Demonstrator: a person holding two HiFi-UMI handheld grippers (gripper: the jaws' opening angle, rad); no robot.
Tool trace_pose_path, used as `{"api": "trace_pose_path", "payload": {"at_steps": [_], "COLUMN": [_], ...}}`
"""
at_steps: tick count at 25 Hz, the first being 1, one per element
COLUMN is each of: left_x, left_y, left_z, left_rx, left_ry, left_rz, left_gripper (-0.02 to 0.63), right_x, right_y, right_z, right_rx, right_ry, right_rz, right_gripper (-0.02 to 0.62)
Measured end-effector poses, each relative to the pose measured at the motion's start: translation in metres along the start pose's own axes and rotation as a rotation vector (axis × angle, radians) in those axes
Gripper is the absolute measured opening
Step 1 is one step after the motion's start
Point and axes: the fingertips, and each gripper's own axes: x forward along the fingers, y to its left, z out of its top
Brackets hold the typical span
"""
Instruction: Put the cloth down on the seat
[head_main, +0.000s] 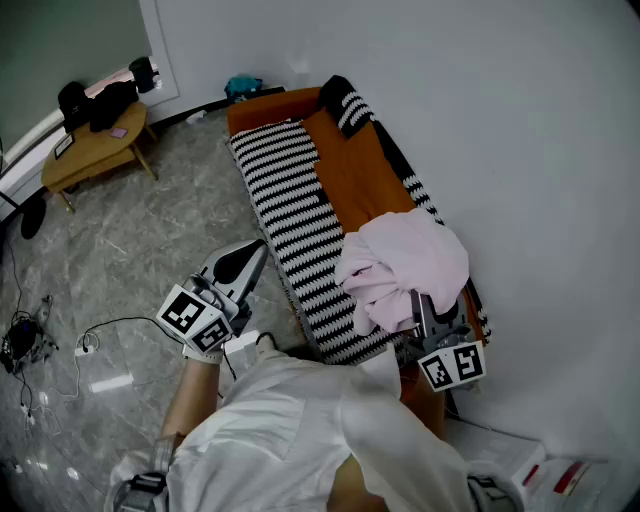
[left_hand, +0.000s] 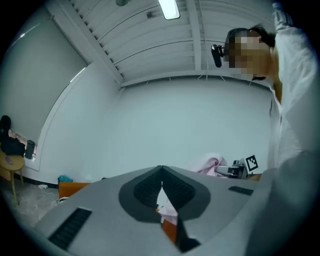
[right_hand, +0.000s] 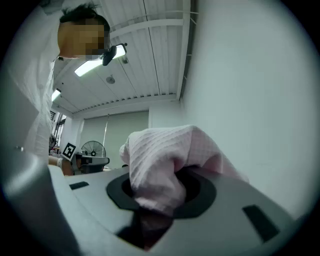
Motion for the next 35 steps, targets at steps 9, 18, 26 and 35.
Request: {"api": "trace_pose_path", "payload": {"at_steps": [9, 18, 26, 35], "left_x": [-0.006, -0.01, -0.021, -0.017], "left_y": [0.034, 0.089, 0.132, 0.176], "left_z": [0.002, 0.018, 0.023, 0.026], "left_rx": [-0.014, -0.016, -0.026, -0.045], "left_ry": [0.01, -0.007, 0.004, 0.013], "left_rz": [-0.003, 0.012, 0.022, 0.106], "left_gripper": [0.015, 0.015, 0.015, 0.015], "right_x": [0.026, 0.083, 0.135, 0.207], "right_y": [0.005, 0.011, 0.021, 0.023], "right_z": [-0.009, -0.006, -0.017, -0.036], "right_rx": [0.004, 0.06, 0.084, 0.109], "right_ry": [0.016, -0.001, 0.021, 0.089], "right_rz": [-0.028, -0.022, -0.018, 0.091], "right_gripper": [0.13, 0.138, 0.14, 0.14]}}
